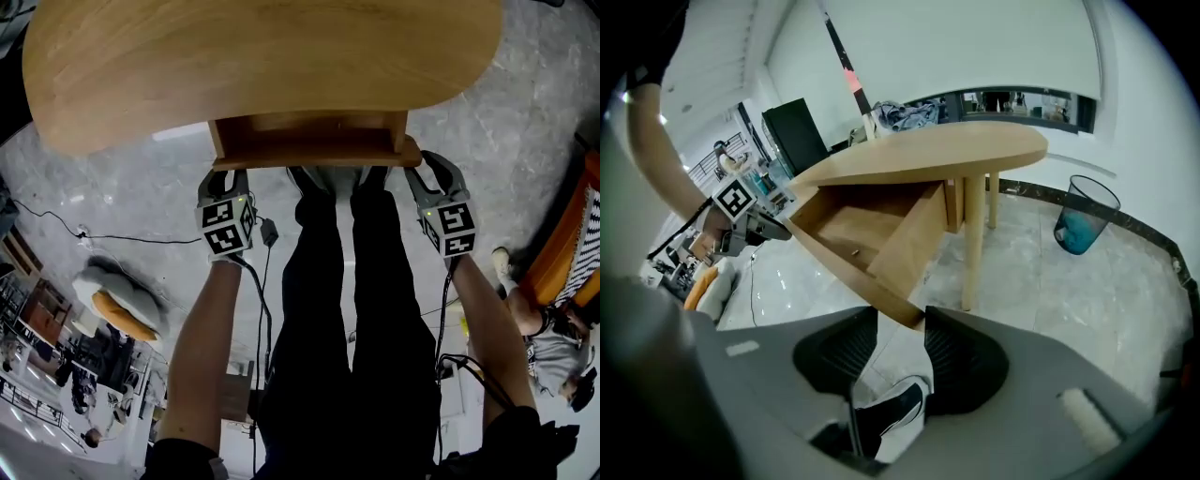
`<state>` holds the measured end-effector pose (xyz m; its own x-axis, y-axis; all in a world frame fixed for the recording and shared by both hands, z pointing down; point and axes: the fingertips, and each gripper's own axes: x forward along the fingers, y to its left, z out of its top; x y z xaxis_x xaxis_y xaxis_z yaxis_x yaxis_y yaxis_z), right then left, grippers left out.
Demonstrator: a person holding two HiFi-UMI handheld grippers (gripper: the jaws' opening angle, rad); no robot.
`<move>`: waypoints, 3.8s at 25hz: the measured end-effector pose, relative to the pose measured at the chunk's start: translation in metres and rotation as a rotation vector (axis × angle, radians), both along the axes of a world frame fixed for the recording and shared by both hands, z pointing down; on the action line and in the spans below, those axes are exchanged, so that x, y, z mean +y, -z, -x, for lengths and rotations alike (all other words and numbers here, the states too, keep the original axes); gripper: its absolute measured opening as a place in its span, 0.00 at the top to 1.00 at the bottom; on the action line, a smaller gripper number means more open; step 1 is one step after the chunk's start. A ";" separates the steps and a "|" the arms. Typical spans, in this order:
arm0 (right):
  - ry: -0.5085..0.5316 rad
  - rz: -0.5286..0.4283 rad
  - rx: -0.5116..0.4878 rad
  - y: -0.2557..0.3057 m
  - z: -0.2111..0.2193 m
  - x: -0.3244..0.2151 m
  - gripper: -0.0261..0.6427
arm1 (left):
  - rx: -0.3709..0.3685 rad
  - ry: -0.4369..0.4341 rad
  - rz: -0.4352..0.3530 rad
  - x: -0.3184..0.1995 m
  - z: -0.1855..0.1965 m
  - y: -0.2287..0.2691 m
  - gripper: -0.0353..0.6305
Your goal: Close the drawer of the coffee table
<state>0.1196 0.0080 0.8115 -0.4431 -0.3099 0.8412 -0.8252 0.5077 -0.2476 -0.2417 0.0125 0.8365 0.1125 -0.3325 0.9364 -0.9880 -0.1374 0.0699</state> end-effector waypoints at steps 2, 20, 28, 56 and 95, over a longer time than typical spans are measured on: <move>0.001 0.014 -0.009 0.002 0.000 0.000 0.72 | 0.011 0.032 0.000 -0.001 0.000 0.002 0.77; -0.050 0.036 -0.023 0.011 0.004 -0.024 0.72 | 0.054 0.058 -0.032 -0.027 0.005 0.013 0.77; -0.072 0.004 -0.029 0.011 0.000 -0.053 0.72 | 0.053 0.056 -0.074 -0.055 0.002 0.012 0.77; -0.201 -0.074 -0.093 0.013 -0.006 -0.131 0.72 | 0.003 0.089 -0.221 -0.131 -0.004 0.016 0.77; -0.021 -0.348 -0.269 0.377 0.049 -0.093 0.93 | 0.248 -0.071 -0.551 -0.091 -0.103 0.424 0.79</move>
<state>0.0711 -0.0855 0.4345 -0.6228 -0.5657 0.5404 -0.7657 0.5826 -0.2726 -0.1388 -0.0789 0.4121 0.3451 -0.7442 0.5719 -0.9384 -0.2838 0.1970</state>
